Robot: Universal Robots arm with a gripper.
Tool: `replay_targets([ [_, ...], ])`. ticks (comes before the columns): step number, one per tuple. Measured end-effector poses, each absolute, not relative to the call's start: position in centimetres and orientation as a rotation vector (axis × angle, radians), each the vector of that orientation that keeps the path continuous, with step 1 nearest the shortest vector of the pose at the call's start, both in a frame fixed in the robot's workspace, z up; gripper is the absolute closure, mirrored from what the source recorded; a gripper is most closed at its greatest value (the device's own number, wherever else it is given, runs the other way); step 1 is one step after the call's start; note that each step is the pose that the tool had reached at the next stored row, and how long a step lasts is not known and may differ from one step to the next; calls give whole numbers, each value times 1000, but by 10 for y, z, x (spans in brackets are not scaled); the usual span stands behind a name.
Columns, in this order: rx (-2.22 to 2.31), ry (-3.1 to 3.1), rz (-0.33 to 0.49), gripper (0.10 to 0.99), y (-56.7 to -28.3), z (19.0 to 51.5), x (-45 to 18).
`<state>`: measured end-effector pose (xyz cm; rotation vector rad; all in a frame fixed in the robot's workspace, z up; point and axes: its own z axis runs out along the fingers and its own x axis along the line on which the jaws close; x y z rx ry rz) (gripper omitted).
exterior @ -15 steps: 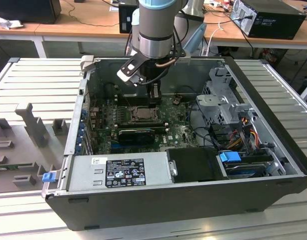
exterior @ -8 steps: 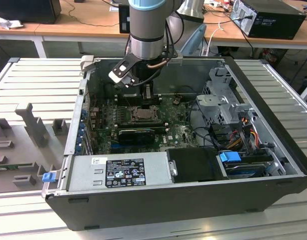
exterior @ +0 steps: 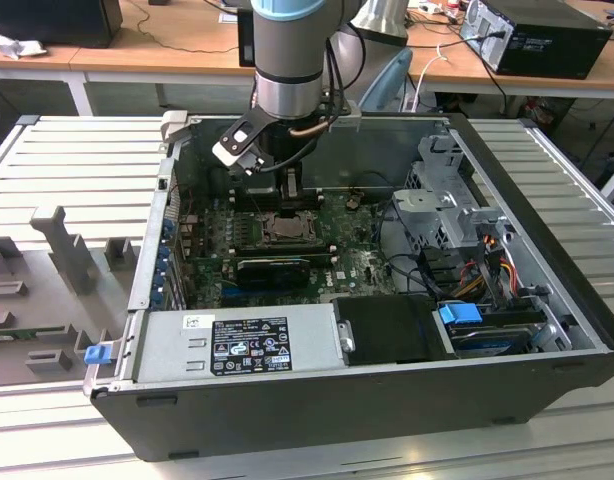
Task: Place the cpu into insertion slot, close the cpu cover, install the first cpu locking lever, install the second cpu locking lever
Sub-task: 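Close the cpu cover, then install the first cpu locking lever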
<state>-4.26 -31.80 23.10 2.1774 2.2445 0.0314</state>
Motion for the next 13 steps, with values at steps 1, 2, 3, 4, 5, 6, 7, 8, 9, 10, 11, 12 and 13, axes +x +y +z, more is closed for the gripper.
replay_targets([
  [1, 2177, 2244, 31, 980, -318, 231, -43],
  [2, 2177, 2244, 31, 980, -318, 231, -44],
  [3, 2177, 2244, 31, 980, -318, 231, -44],
  [4, 2177, 2244, 31, 980, -318, 231, -44],
  [5, 2177, 2245, 31, 980, -318, 231, -44],
  [6, 2177, 2244, 31, 980, -318, 231, -44],
  [7, 2177, 2244, 31, 980, -318, 231, -44],
  [8, 2177, 2244, 32, 980, -318, 231, -44],
  [9, 2177, 2244, 32, 980, -318, 231, -44],
  [10, 2177, 2244, 31, 980, -318, 231, -44],
  [11, 2177, 2244, 32, 980, -318, 231, -44],
  [12, 2178, 2244, 31, 980, -318, 231, -44],
  [13, 2177, 2244, 31, 980, -318, 232, -44],
])
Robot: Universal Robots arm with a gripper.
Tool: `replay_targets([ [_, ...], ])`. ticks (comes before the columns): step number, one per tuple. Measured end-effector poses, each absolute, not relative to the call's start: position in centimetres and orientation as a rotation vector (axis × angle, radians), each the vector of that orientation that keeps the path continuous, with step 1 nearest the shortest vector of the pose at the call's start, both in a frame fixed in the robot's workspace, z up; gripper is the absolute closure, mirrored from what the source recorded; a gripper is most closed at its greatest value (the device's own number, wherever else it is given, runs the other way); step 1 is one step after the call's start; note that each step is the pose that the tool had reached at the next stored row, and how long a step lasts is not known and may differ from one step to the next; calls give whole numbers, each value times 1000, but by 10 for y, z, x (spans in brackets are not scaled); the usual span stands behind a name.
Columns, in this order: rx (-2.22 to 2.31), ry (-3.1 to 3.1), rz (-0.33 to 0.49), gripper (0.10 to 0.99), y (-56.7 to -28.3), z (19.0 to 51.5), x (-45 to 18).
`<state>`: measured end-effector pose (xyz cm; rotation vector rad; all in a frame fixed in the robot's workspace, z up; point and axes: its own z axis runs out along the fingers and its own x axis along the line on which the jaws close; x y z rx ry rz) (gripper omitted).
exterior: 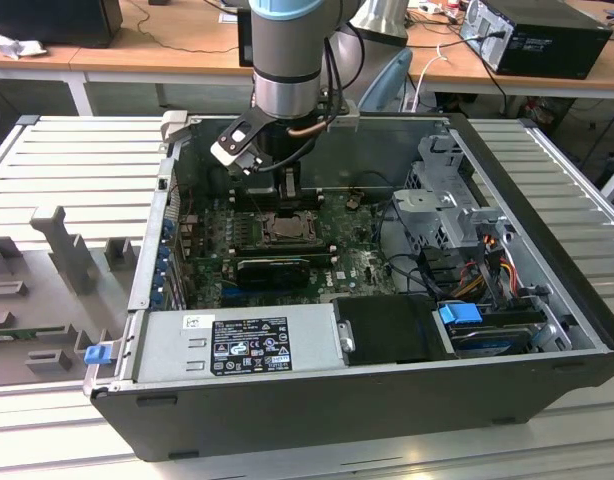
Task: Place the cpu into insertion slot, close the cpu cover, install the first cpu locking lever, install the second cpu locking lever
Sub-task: 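Install the first cpu locking lever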
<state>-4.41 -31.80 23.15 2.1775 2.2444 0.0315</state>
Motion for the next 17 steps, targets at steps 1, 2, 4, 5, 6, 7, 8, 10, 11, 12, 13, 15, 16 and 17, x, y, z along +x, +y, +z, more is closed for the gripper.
replay_targets([
  [1, 2177, 2244, 31, 980, -318, 232, -44],
  [2, 2177, 2244, 31, 980, -318, 232, -44],
  [4, 2177, 2244, 31, 980, -318, 232, -44],
  [5, 2177, 2244, 31, 980, -318, 233, -44],
  [6, 2178, 2244, 31, 980, -318, 233, -44],
  [7, 2177, 2244, 31, 980, -318, 234, -44],
  [8, 2177, 2244, 31, 980, -318, 234, -44],
  [10, 2177, 2244, 31, 980, -318, 236, -44],
  [11, 2177, 2244, 31, 980, -318, 239, -44],
  [12, 2177, 2244, 31, 980, -318, 241, -44],
  [13, 2177, 2244, 31, 980, -318, 242, -44],
  [15, 2177, 2244, 31, 980, -318, 247, -44],
  [16, 2177, 2244, 31, 980, -318, 248, -44],
  [17, 2177, 2244, 31, 980, -318, 255, -44],
])
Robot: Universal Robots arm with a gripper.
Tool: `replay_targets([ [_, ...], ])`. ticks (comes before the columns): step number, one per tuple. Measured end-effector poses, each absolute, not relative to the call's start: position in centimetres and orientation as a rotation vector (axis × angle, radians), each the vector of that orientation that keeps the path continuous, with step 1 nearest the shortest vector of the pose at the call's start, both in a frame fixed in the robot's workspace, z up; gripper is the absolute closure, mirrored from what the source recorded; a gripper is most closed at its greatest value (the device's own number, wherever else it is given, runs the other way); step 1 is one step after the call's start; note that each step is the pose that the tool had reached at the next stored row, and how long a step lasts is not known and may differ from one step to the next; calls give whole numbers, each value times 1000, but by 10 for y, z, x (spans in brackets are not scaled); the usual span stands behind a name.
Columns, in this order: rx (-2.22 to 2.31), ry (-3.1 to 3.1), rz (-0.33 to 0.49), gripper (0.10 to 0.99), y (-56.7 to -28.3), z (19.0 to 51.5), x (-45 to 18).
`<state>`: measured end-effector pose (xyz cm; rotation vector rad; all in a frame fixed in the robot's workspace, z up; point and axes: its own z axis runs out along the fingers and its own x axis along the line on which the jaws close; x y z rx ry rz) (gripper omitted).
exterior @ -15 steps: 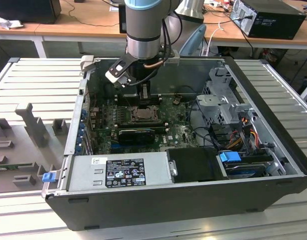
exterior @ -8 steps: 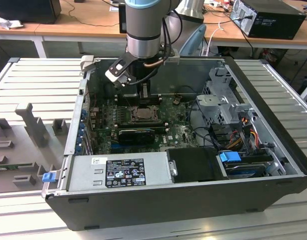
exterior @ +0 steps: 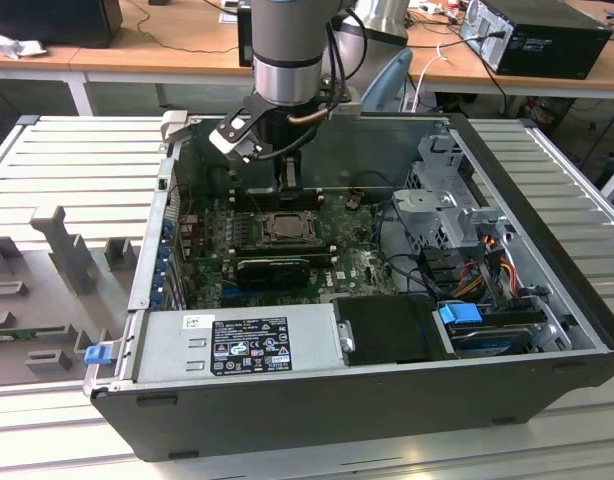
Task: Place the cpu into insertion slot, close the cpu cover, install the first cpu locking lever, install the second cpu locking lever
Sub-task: 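Install the first cpu locking lever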
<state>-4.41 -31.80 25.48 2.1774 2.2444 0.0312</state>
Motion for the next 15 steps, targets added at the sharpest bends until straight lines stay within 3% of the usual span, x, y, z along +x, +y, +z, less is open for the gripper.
replay_targets([
  [2, 2177, 2244, 31, 980, -318, 273, -44],
  [15, 2063, 2350, 31, 980, -318, 273, -44],
])
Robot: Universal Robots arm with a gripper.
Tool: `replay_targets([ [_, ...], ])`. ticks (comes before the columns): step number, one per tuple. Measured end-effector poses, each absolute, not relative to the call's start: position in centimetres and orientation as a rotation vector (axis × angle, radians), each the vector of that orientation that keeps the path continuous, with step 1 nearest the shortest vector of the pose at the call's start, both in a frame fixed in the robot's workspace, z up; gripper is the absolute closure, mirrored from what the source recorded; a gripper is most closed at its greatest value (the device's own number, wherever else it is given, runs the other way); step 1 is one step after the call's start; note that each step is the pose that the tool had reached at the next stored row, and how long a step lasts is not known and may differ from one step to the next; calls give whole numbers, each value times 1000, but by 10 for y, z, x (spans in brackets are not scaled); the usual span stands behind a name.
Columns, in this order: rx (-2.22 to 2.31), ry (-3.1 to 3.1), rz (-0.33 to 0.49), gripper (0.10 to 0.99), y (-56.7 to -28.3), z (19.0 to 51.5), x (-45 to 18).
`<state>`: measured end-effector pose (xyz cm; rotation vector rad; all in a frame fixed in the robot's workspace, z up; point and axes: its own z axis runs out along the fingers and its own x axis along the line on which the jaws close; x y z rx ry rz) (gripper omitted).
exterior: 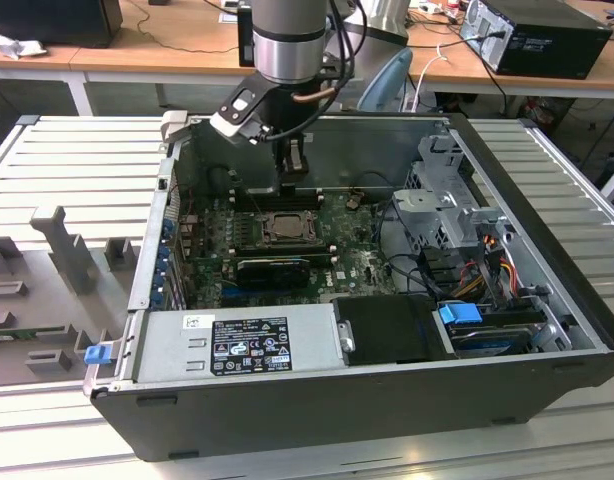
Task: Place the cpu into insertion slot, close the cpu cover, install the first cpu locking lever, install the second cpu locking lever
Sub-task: 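Install the first cpu locking lever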
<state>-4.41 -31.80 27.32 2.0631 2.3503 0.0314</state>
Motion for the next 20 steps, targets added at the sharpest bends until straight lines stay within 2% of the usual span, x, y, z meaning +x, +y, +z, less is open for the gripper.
replay_targets([
  [20, 1881, 2500, 33, 980, -318, 273, -44],
])
